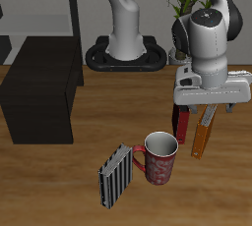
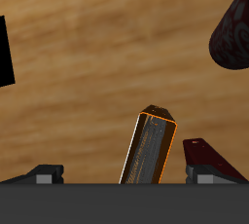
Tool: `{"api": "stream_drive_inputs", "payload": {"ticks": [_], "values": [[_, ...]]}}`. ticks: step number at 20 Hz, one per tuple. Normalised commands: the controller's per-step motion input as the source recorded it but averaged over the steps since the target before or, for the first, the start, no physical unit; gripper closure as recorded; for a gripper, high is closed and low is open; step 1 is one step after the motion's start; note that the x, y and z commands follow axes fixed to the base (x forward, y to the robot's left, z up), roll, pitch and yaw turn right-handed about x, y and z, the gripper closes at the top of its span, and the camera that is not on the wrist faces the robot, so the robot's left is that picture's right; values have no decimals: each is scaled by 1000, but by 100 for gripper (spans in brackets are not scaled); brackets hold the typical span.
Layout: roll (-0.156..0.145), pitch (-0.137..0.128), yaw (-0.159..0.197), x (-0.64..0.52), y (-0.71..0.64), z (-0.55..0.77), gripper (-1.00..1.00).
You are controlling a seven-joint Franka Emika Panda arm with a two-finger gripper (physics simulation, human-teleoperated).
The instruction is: Place the orange book flat on top of the shelf
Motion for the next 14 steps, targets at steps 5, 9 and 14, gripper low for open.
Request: {"api": "stream_drive_inputs", "payload": {"ticks": [5, 9, 14], "values": [[-8, 26, -11, 42, -34, -129, -100], [2, 12, -5, 8, 26, -81, -100], [8, 23, 5, 14, 10, -141, -100]]}}
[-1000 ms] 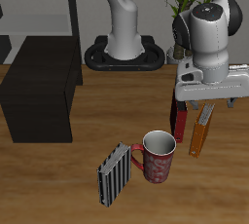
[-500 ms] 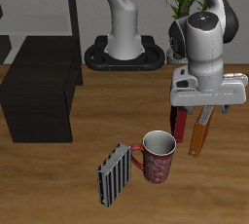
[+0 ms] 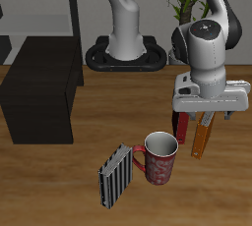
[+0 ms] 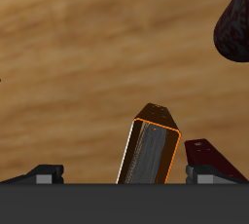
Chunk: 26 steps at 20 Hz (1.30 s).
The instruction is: Place the orange book flat on top of the shelf
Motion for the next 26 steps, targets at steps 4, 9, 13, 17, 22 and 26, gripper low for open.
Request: {"api": "stream_drive_inputs", "payload": {"ticks": [4, 9, 13, 17, 22, 26], "values": [[-7, 18, 3, 38, -37, -123, -100], [39, 10, 9, 35, 73, -137, 100], [11, 12, 9, -4, 18, -45, 100], [6, 0, 11, -3, 30, 14, 100], [18, -8, 11, -24, 119, 94, 100], [28, -42, 27, -140, 179, 301, 100]]}}
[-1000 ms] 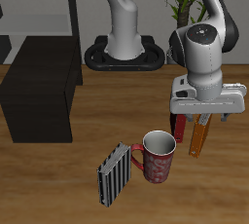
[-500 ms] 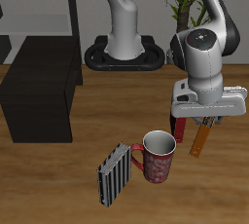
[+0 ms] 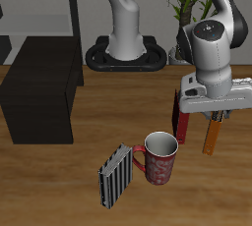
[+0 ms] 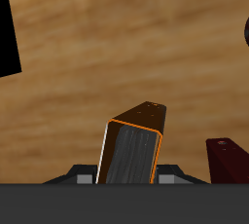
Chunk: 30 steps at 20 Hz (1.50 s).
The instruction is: Place the orange book flat on top of the shelf
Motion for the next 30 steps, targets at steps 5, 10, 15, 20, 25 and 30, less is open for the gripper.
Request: {"api": "stream_drive_inputs", "payload": {"ticks": [5, 10, 15, 20, 25, 30], "values": [[27, -69, 41, -217, 145, 530, 100], [35, -38, 35, -239, 73, 562, 100], [50, 16, 29, -286, -55, 443, 100], [-9, -17, 45, -227, -151, 401, 100], [-21, -82, 60, -356, -53, 618, 100], [-31, -70, 52, -286, -113, 487, 100]]}}
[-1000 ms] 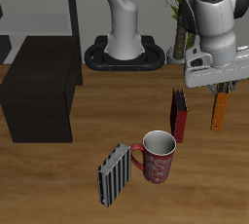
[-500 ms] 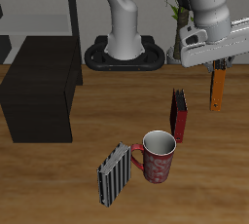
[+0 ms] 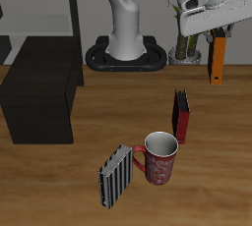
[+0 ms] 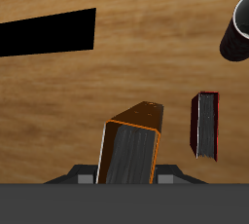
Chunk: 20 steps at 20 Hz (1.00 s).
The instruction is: Place the orange book flat on top of the shelf
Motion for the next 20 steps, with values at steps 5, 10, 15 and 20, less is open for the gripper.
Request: {"api": "stream_drive_inputs", "payload": {"ticks": [5, 10, 15, 20], "values": [[-48, -9, 29, -105, -251, 185, 100], [-66, -36, 54, -227, -362, 307, 100], [-44, 7, -27, -131, -402, 293, 100], [-49, -2, -42, -166, -608, 333, 100]]}}
